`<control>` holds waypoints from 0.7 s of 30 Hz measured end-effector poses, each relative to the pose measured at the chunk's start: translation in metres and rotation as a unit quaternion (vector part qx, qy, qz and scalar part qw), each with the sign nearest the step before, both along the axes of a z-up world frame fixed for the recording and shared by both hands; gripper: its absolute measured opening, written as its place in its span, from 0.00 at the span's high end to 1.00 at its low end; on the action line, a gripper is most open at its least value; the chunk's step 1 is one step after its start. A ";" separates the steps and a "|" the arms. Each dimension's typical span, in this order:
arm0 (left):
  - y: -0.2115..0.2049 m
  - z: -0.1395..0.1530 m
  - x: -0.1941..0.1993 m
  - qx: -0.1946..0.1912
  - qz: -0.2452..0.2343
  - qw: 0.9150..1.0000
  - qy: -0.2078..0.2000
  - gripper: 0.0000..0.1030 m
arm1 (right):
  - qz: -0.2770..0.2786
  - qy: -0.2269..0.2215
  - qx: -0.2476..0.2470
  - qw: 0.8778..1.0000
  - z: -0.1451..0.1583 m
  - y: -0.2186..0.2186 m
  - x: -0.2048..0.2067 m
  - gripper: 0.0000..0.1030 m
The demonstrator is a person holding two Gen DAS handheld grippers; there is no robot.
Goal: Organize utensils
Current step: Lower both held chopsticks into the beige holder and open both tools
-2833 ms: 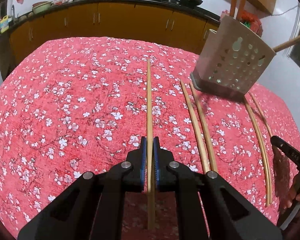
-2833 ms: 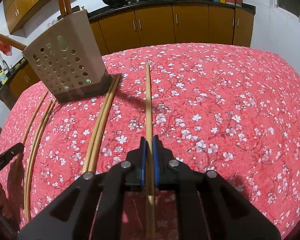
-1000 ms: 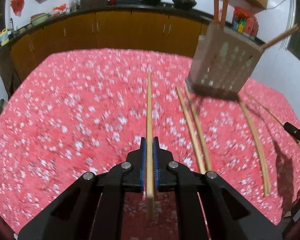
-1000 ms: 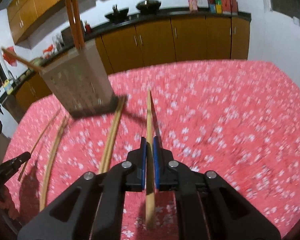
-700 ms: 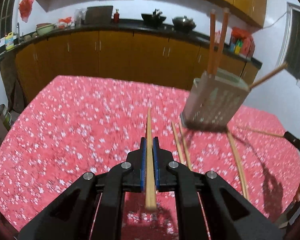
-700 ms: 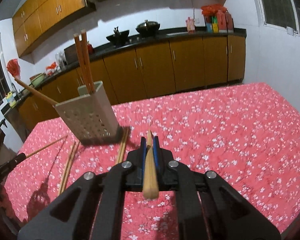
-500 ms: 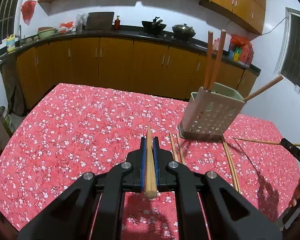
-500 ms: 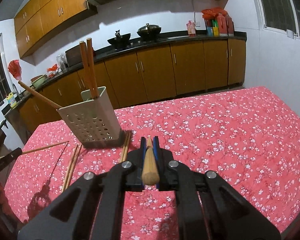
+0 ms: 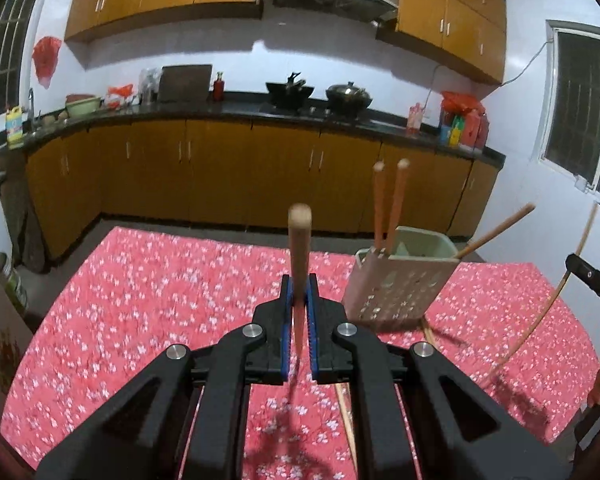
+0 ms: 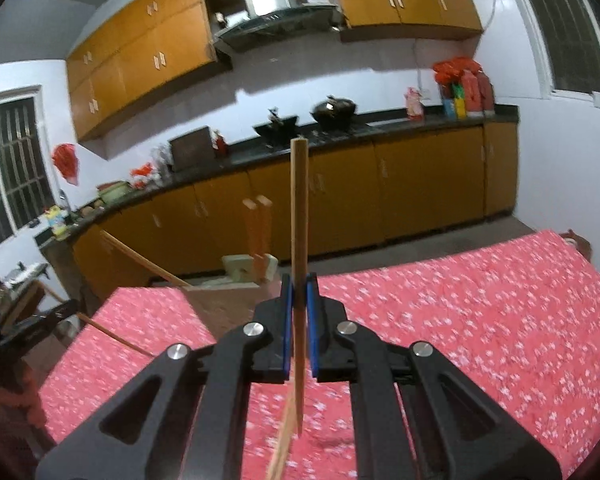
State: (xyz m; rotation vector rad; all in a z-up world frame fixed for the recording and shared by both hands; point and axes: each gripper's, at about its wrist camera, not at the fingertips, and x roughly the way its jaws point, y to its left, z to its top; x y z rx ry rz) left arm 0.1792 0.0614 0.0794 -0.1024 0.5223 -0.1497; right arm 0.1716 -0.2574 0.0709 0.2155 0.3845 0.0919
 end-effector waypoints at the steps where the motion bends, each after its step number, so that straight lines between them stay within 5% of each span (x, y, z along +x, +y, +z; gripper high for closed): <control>1: -0.002 0.003 0.000 0.001 -0.002 1.000 -0.003 0.93 | 0.006 -0.005 0.002 1.000 0.004 0.003 0.000 0.92; 11: -0.036 0.052 0.004 -0.021 -0.039 0.997 -0.056 0.93 | 0.026 -0.106 0.008 0.994 0.064 0.033 0.011 0.92; 21: -0.060 0.103 0.036 -0.079 -0.014 0.988 -0.134 0.93 | -0.023 -0.155 0.019 0.987 0.078 0.036 0.062 0.92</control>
